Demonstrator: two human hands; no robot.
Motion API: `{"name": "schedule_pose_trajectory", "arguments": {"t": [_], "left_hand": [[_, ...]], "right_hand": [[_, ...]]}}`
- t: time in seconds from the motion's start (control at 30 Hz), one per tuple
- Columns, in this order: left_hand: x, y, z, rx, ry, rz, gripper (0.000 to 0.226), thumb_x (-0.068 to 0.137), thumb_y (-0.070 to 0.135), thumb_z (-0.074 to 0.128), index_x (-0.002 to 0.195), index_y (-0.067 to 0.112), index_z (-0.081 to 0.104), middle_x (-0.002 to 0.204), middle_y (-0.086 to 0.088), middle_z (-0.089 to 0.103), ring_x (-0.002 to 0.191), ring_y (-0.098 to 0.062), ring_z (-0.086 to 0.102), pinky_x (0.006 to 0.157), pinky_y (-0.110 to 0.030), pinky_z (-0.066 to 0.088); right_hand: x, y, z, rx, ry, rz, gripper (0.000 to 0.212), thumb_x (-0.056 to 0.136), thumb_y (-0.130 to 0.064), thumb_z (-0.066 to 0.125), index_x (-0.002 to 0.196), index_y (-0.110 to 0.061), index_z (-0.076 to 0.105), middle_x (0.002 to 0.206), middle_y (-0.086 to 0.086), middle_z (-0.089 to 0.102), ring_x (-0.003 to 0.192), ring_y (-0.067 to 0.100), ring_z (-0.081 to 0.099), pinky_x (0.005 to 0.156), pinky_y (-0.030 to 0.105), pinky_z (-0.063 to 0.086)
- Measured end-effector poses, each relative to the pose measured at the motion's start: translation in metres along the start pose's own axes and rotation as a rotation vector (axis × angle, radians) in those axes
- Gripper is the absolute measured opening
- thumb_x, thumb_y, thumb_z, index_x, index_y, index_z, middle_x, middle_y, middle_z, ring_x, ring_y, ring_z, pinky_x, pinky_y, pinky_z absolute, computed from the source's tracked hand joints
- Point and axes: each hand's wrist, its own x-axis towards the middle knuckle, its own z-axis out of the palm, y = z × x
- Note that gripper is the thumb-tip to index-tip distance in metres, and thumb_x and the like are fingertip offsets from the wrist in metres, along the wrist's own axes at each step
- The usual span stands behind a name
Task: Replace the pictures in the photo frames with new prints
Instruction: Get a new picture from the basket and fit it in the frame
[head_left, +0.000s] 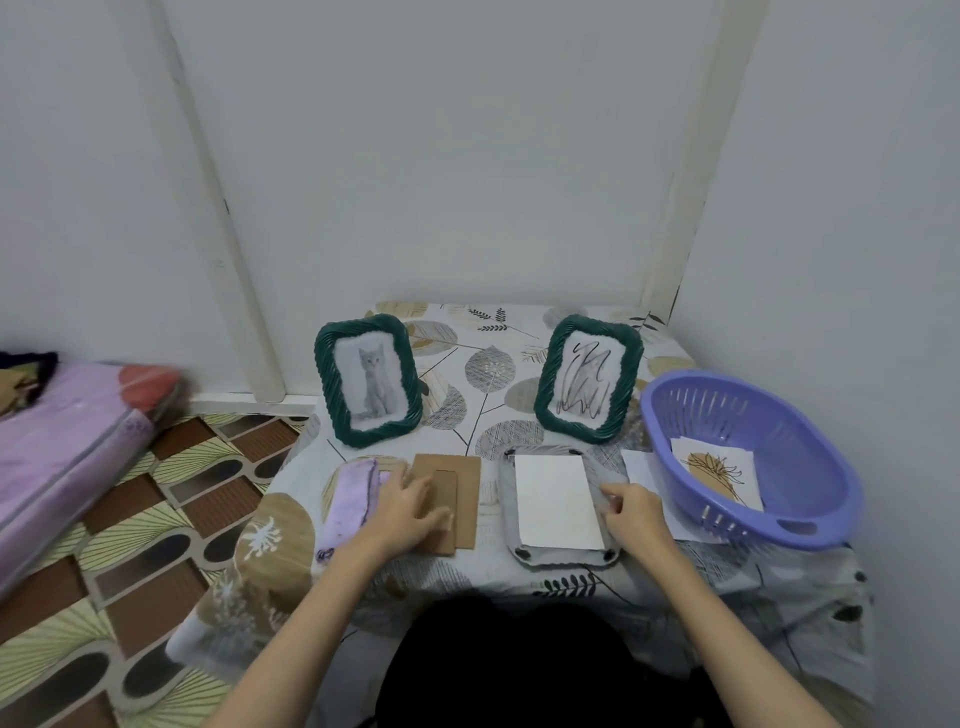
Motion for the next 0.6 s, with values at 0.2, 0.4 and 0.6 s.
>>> {"name": "schedule_pose_trajectory", "arguments": {"t": [0.2,0.4,0.6], "left_hand": [[0.003,0.004,0.008,0.12,-0.12,0.099,0.071,0.083,0.048,0.059,0.142,0.018,0.035,0.156,-0.002,0.017,0.143,-0.017,0.017,0.117,-0.03,0.013],[0.005,0.034,0.012,-0.029,0.12,0.167,0.055,0.083,0.054,0.048,0.122,0.017,0.058,0.14,-0.005,0.045,0.13,-0.019,0.038,0.107,-0.025,0.026],[0.015,0.063,0.039,0.088,-0.002,0.08,0.045,0.087,0.045,0.053,0.123,0.017,0.058,0.153,-0.006,0.022,0.144,-0.026,0.006,0.114,-0.038,0.018]], "right_hand": [[-0.009,-0.006,0.008,0.033,-0.035,0.002,0.018,0.081,0.0,0.054,0.064,-0.004,0.049,0.065,0.013,0.046,0.068,0.024,0.045,0.051,0.023,0.026],[-0.014,-0.016,0.011,0.0,0.021,-0.023,0.031,0.085,-0.036,0.058,0.105,-0.015,0.066,0.102,0.009,0.055,0.096,0.026,0.055,0.078,0.03,0.043],[-0.021,-0.024,0.016,-0.131,0.011,-0.005,0.046,0.074,-0.052,0.061,0.106,-0.021,0.067,0.112,0.007,0.052,0.113,0.028,0.045,0.094,0.036,0.043]]}}
